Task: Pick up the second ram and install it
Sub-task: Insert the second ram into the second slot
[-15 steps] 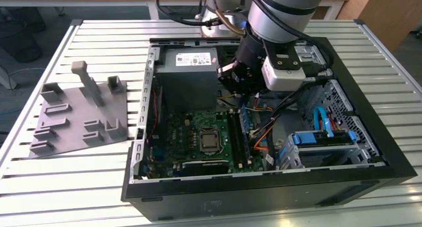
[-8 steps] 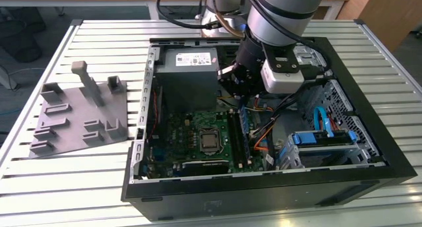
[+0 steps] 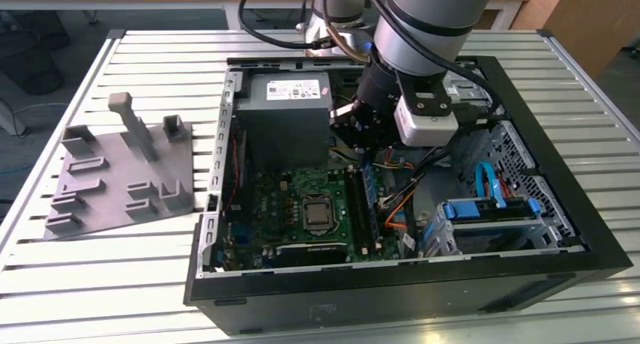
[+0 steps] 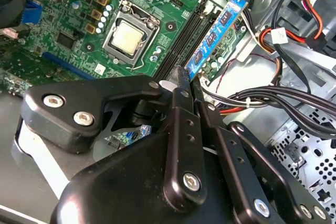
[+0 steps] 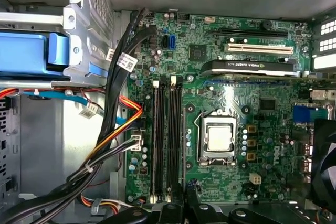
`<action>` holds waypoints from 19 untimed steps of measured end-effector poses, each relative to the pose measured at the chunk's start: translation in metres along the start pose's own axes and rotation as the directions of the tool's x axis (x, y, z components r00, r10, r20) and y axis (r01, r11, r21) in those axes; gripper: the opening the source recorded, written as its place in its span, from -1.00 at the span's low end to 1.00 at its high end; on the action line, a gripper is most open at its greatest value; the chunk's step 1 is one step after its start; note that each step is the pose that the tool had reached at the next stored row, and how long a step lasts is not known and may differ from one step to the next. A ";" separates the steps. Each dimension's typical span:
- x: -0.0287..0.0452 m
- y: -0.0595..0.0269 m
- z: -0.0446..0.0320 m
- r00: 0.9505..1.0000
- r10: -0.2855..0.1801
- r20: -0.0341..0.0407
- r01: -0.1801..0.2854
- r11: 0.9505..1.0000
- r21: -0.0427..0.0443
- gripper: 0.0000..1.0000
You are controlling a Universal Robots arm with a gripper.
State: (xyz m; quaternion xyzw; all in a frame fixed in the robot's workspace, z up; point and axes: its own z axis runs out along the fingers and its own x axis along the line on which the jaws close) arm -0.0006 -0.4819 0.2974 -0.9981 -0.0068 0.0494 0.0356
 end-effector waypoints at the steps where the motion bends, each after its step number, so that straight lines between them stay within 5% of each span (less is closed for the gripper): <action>1: 0.0001 0.0001 0.0007 1.000 0.000 0.000 0.000 1.000 0.000 -0.72; 19: 0.0012 0.0009 0.0120 1.000 0.000 0.000 0.000 1.000 0.000 -0.72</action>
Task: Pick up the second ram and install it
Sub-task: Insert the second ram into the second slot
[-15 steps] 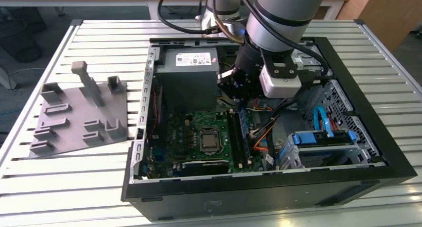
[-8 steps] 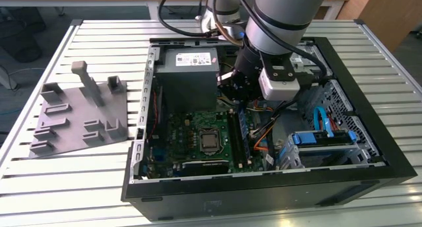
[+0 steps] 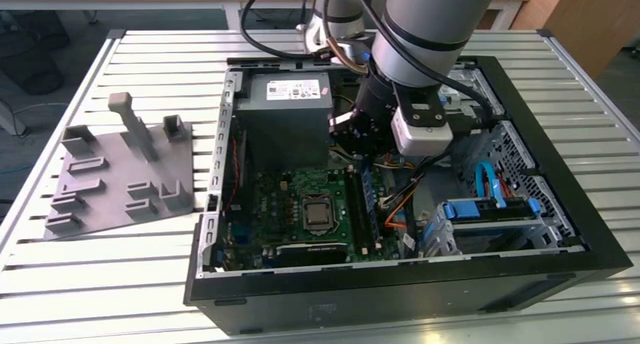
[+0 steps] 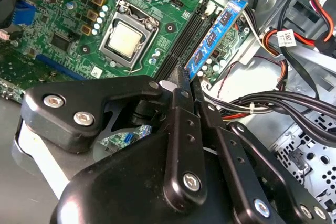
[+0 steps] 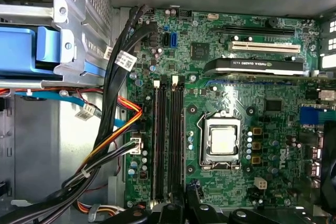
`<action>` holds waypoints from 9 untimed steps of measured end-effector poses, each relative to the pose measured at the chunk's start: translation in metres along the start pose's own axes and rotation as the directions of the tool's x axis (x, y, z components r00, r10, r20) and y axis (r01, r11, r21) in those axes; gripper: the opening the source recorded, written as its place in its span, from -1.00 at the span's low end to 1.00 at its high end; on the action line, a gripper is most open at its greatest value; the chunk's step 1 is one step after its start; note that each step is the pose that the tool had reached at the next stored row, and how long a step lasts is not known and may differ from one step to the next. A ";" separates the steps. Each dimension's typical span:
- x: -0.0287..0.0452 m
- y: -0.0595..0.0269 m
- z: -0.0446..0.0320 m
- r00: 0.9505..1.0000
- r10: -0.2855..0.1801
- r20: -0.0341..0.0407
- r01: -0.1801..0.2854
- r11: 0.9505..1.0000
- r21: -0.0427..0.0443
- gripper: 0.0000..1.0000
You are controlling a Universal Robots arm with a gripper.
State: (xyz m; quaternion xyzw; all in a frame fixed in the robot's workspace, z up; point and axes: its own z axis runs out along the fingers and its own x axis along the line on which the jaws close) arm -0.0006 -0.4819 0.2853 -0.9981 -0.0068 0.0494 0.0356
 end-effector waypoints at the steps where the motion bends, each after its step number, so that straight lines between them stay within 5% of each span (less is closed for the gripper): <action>1: 0.0001 0.0000 0.0005 1.000 0.000 0.000 0.000 1.000 0.000 -0.72; 9: 0.0005 0.0003 0.0051 1.000 0.000 0.000 0.000 1.000 0.000 -0.72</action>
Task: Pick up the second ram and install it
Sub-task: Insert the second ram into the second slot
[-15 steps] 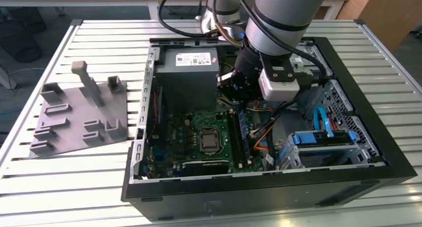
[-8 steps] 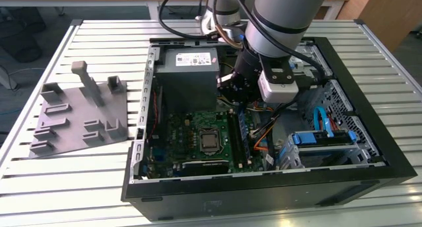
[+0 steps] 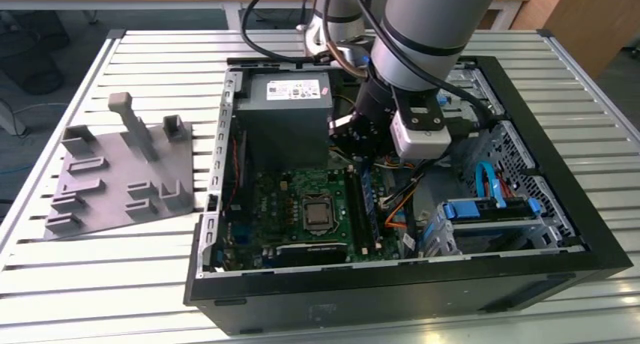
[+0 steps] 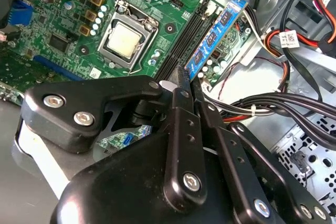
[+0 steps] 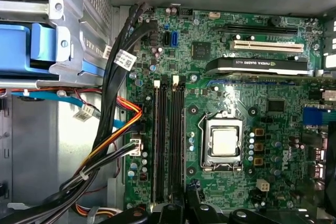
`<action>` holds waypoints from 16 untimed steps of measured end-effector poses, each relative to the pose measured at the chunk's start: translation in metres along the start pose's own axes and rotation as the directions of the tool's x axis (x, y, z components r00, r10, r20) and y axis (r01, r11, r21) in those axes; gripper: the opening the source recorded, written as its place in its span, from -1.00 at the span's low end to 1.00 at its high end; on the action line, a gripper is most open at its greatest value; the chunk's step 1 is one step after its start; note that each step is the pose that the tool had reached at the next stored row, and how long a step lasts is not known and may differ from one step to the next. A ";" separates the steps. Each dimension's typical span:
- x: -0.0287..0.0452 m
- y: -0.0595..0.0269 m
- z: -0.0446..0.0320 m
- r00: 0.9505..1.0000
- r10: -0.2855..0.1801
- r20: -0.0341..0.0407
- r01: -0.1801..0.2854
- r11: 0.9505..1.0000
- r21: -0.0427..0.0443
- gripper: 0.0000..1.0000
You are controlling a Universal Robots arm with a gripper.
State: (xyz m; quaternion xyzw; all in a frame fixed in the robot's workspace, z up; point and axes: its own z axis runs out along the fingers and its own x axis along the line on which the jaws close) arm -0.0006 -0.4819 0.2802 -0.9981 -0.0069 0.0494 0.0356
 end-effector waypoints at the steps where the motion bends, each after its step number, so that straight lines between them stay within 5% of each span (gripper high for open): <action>1: 0.0001 0.0001 0.0006 1.000 0.000 0.000 0.000 1.000 0.000 -0.72; 16: 0.0012 0.0009 0.0118 1.000 0.000 0.000 0.000 1.000 0.000 -0.72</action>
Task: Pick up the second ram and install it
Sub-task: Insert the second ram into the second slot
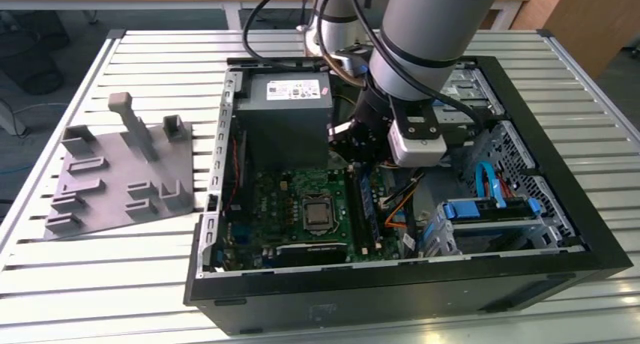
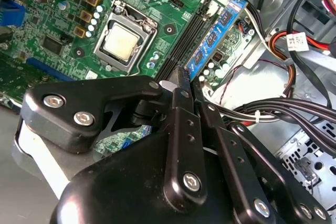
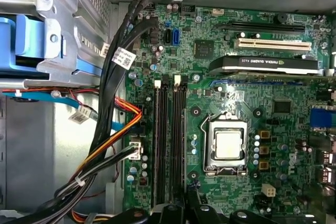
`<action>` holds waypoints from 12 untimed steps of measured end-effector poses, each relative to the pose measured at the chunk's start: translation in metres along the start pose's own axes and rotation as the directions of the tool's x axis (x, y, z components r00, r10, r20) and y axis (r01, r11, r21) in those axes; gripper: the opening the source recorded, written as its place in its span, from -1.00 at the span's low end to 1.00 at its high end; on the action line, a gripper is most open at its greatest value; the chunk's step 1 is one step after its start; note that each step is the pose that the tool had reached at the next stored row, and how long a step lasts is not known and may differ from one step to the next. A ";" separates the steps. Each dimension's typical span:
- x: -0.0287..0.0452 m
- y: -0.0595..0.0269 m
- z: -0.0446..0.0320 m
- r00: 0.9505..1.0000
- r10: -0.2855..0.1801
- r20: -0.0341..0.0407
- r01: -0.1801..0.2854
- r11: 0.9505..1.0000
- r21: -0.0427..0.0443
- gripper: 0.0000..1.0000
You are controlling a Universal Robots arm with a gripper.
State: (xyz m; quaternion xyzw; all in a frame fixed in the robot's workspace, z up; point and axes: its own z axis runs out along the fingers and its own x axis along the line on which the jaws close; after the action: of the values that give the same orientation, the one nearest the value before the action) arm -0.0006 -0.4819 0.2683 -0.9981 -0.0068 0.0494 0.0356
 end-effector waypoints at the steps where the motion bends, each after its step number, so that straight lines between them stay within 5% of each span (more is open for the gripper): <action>1: 0.0001 0.0001 0.0008 1.000 0.000 0.000 0.000 1.000 0.000 -0.72; 12: 0.0012 0.0009 0.0126 1.000 0.000 0.000 0.000 1.000 0.000 -0.72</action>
State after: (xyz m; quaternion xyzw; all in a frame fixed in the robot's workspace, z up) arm -0.0006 -0.4819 0.2556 -0.9981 -0.0068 0.0493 0.0356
